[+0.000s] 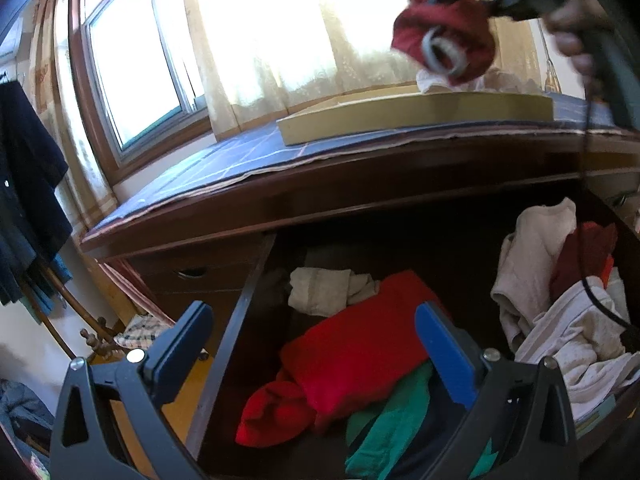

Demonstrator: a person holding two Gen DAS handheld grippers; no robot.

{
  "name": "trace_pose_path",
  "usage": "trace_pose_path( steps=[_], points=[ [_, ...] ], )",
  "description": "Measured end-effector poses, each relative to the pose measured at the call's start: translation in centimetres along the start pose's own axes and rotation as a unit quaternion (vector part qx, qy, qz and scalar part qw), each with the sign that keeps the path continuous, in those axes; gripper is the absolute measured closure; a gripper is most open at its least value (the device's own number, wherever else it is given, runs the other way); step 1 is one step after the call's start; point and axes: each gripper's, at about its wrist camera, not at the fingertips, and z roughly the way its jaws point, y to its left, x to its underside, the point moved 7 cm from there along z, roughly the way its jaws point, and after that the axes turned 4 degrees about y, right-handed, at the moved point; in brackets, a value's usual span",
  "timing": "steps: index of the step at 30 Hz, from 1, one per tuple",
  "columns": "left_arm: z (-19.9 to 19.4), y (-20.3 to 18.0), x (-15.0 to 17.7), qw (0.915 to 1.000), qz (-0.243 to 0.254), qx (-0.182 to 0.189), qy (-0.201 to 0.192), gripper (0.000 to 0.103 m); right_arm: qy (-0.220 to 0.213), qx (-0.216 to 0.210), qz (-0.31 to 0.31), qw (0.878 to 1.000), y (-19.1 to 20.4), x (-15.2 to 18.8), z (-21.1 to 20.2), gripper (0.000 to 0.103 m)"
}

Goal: Take underwear out of drawer
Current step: 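Carry the red garment up and lower it into the beige tray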

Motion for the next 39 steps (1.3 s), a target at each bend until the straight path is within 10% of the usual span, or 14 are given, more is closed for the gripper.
trace_pose_path(
  steps=[20,28,39],
  points=[
    [-0.3,-0.5,0.1,0.9995,0.022,-0.015,-0.015,0.0,0.079,0.094,-0.061,0.991,1.3,3.5,10.5,0.063],
    [-0.2,-0.6,0.1,0.9997,0.019,-0.004,-0.017,0.0,0.108,0.11,-0.106,0.982,2.5,4.2,11.5,0.033],
    [0.1,-0.6,0.1,0.9999,0.008,0.009,-0.007,0.0,0.024,0.022,-0.039,0.999,1.6,3.5,2.9,0.024]
  ],
)
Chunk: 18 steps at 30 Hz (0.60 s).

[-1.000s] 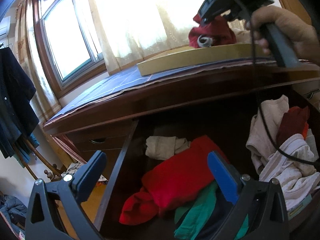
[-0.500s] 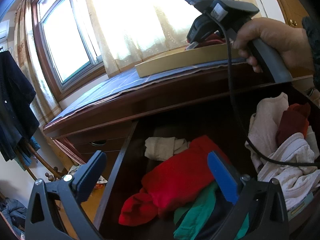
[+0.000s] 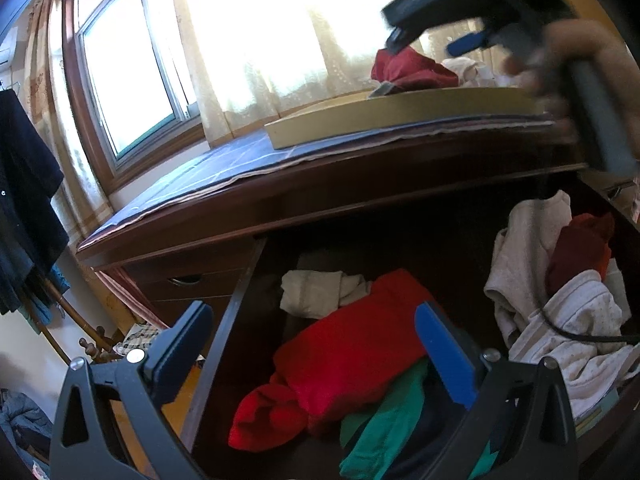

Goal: Take underwear out of drawer
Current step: 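Carry the red garment up and lower it into the beige tray, then move the right gripper back down into the drawer over the clothes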

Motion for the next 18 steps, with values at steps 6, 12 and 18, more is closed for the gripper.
trace_pose_path(
  steps=[6,12,18],
  points=[
    [0.0,-0.1,0.0,1.0,0.005,-0.007,0.0,0.0,-0.041,-0.033,0.028,0.998,-1.9,0.9,-7.3,0.023],
    [-0.1,-0.1,0.1,0.9999,0.006,-0.012,-0.001,0.0,-0.013,-0.036,0.041,0.998,-3.8,5.5,-11.6,0.023],
    [-0.2,-0.1,0.1,0.9998,0.009,-0.016,-0.003,0.0,0.03,-0.013,0.086,0.996,-6.6,12.0,-13.4,0.023]
  ],
)
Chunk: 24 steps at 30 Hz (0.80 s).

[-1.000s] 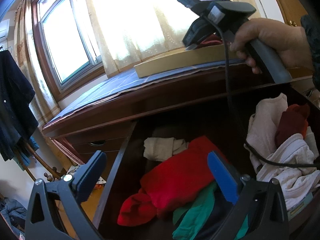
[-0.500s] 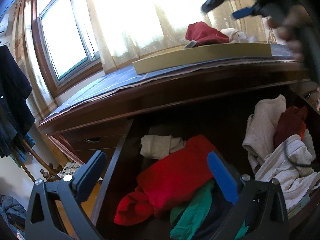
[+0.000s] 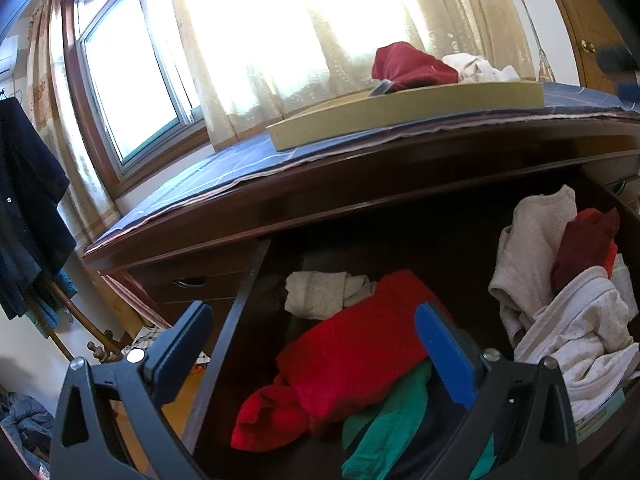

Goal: Take underwear out of drawer
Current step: 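Move the right gripper back down into the drawer over the clothes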

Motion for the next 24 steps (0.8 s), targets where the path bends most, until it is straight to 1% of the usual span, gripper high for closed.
trace_pose_path(
  steps=[3,5,7,9,11,13,15,16,19,24],
  points=[
    [0.0,0.0,0.0,1.0,0.003,-0.002,-0.003,0.0,0.029,-0.006,0.029,0.999,-0.9,2.4,0.0,0.023],
    [-0.2,-0.1,0.0,0.9999,0.007,-0.006,-0.006,0.0,0.057,-0.021,0.051,0.997,-1.1,4.3,0.1,0.023],
    [-0.2,-0.1,0.0,0.9999,0.009,-0.008,-0.008,0.0,0.092,-0.034,0.062,0.993,-0.8,6.1,0.7,0.023],
    [-0.2,0.0,0.0,0.9999,0.008,-0.009,-0.008,0.0,0.112,-0.048,0.066,0.99,-0.1,7.4,1.1,0.023],
    [-0.2,0.0,0.0,0.9999,0.006,-0.007,-0.006,0.0,0.142,-0.056,0.064,0.986,0.8,8.7,2.3,0.023],
    [-0.2,0.0,0.0,0.9999,0.007,-0.005,-0.006,0.0,0.166,-0.075,0.066,0.981,1.9,9.5,3.3,0.023],
    [-0.2,0.0,0.0,0.9999,0.009,-0.005,-0.007,0.0,0.181,-0.098,0.066,0.976,3.2,10.0,4.1,0.023],
    [-0.2,-0.1,0.0,0.9999,0.009,-0.005,-0.007,0.0,0.191,-0.102,0.062,0.974,3.7,10.3,4.6,0.023],
    [-0.3,-0.1,0.0,0.9999,0.009,-0.003,-0.009,0.0,0.211,-0.097,0.053,0.971,4.4,11.1,5.8,0.023],
    [-0.4,-0.1,0.0,0.9999,0.008,-0.002,-0.011,0.0,0.246,-0.101,0.062,0.962,5.5,12.3,7.6,0.023]
  ],
)
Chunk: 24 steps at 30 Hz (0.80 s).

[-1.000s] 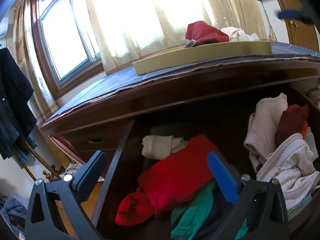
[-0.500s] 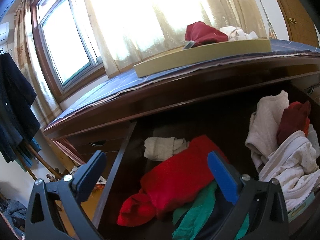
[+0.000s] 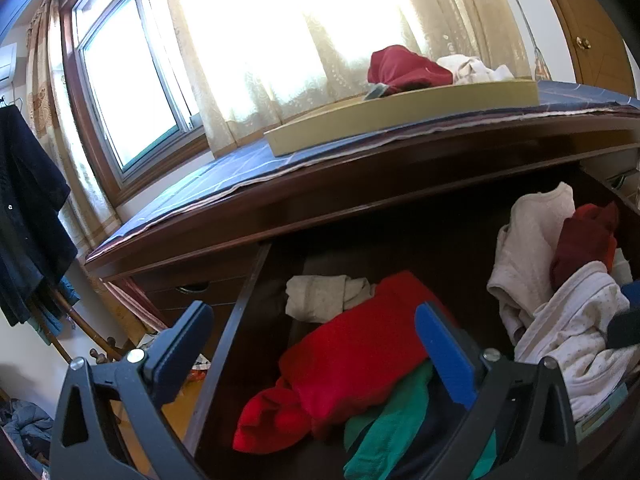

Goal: Take underwear out of drawer
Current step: 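Move the right gripper back down into the drawer over the clothes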

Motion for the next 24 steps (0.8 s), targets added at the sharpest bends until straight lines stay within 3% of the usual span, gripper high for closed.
trace_pose_path(
  steps=[11,24],
  points=[
    [0.1,0.0,-0.1,1.0,-0.005,0.001,0.002,0.0,0.059,0.046,-0.037,0.996,1.7,0.1,4.3,0.023],
    [0.1,0.0,-0.1,1.0,-0.005,0.001,0.001,0.0,0.097,-0.012,0.041,0.994,0.5,0.4,6.2,0.024]
  ],
)
